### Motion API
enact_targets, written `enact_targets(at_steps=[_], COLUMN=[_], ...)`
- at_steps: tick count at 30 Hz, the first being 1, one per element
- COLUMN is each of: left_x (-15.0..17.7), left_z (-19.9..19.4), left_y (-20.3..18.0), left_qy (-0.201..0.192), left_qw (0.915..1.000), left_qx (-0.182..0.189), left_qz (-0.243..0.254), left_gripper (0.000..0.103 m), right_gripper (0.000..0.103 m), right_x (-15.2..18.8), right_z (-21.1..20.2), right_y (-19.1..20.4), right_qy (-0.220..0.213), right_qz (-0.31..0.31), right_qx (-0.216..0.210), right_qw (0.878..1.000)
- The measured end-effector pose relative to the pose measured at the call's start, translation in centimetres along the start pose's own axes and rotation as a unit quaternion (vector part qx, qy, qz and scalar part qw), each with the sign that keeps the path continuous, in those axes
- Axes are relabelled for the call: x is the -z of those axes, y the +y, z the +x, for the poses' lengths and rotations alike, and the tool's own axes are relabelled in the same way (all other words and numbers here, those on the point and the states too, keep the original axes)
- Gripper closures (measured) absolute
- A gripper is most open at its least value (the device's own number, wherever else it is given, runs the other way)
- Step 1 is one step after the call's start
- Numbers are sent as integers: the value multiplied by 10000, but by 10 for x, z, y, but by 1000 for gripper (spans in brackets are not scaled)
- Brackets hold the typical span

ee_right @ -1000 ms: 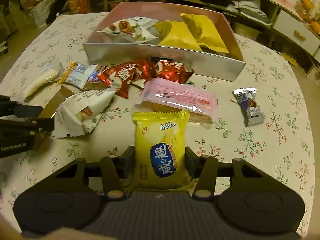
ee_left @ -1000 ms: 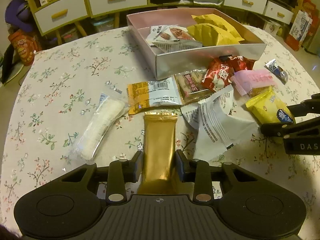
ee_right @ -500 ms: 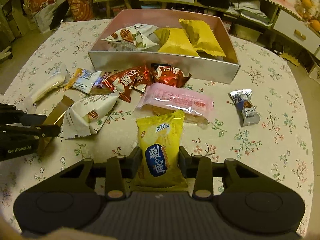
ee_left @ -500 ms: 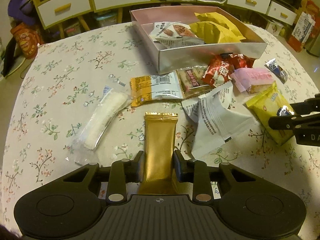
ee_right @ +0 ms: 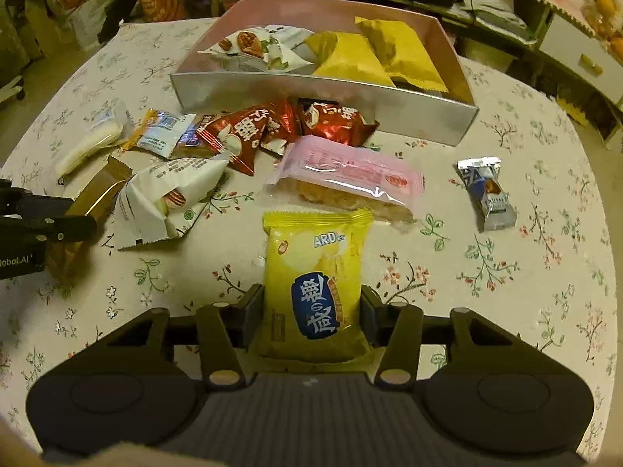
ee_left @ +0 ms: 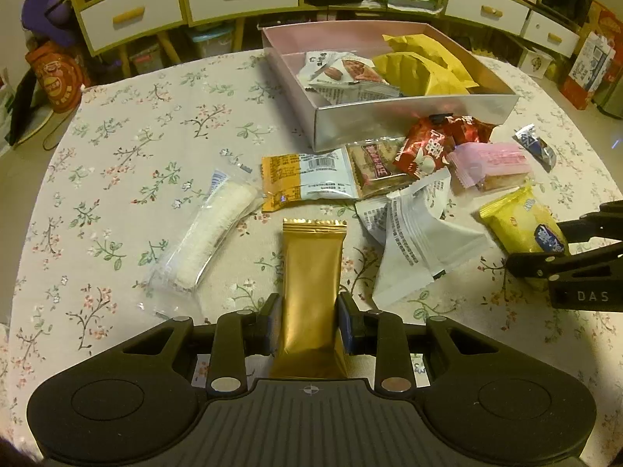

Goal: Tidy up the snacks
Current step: 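Grasp the yellow blue-label pack with the right tool while the left tool holds the gold bar, then carry the gold bar and yellow pack into the pink box and open both tools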

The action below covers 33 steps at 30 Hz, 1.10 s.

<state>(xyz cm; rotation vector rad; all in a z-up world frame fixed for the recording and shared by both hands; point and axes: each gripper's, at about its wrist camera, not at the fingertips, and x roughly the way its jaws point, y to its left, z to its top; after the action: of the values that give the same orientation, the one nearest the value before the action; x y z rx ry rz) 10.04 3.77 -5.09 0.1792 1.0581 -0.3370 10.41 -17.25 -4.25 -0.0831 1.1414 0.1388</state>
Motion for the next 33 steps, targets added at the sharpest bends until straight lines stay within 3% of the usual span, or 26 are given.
enact_targets(at_steps=[4, 10, 33], left_x=[0, -2, -8], left_z=[-2, -9, -37], left_y=[-1, 1, -1], left_qy=[-18, -91, -461], left_qw=[10000, 9999, 9985], left_qx=[-4, 75, 225], left_qz=[-2, -65, -200], left_gripper=[75, 75, 75], right_gripper=[61, 73, 82], right_x=[-3, -8, -14], right_z=[-2, -16, -41], right_y=[1, 0, -20], right_qy=[16, -144, -521], right_qz=[35, 133, 520], right_qx=[12, -172, -311], right_qw=[10000, 9997, 9968])
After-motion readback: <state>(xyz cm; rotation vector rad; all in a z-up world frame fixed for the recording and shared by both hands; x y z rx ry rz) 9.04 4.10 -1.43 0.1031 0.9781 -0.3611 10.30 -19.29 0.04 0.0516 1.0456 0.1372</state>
